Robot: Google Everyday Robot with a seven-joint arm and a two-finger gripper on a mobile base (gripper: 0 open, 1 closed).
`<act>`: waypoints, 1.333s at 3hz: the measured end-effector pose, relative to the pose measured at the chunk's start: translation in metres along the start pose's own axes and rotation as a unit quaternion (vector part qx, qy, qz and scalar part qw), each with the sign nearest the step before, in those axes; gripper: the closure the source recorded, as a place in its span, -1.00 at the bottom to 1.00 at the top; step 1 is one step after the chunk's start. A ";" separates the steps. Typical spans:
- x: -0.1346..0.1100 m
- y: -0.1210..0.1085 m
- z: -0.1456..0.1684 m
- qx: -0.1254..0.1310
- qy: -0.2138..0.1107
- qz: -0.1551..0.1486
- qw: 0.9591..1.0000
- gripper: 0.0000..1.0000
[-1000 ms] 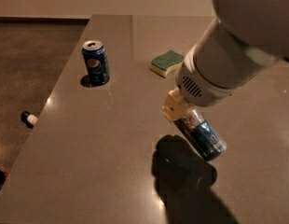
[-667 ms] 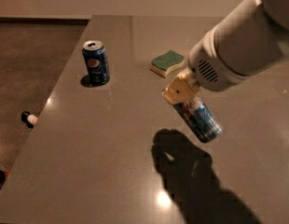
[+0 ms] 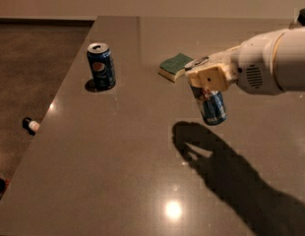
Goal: Place redbull can upright
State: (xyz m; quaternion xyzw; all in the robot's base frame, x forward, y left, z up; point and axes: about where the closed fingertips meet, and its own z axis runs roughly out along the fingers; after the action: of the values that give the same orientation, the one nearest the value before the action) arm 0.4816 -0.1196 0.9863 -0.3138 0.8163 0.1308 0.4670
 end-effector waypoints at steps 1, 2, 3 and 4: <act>0.005 -0.009 0.004 -0.002 -0.058 0.018 0.998 1.00; 0.003 -0.006 0.009 -0.035 -0.124 0.044 0.991 1.00; -0.011 0.000 -0.001 -0.074 -0.199 0.045 0.976 1.00; -0.018 0.013 -0.008 -0.098 -0.241 -0.039 0.965 1.00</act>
Offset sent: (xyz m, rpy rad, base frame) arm -0.0104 0.0238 0.0134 0.1308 -0.5611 0.3928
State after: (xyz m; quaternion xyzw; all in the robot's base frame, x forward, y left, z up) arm 0.4747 -0.1067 1.0046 -0.3492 0.6494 0.2638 0.6219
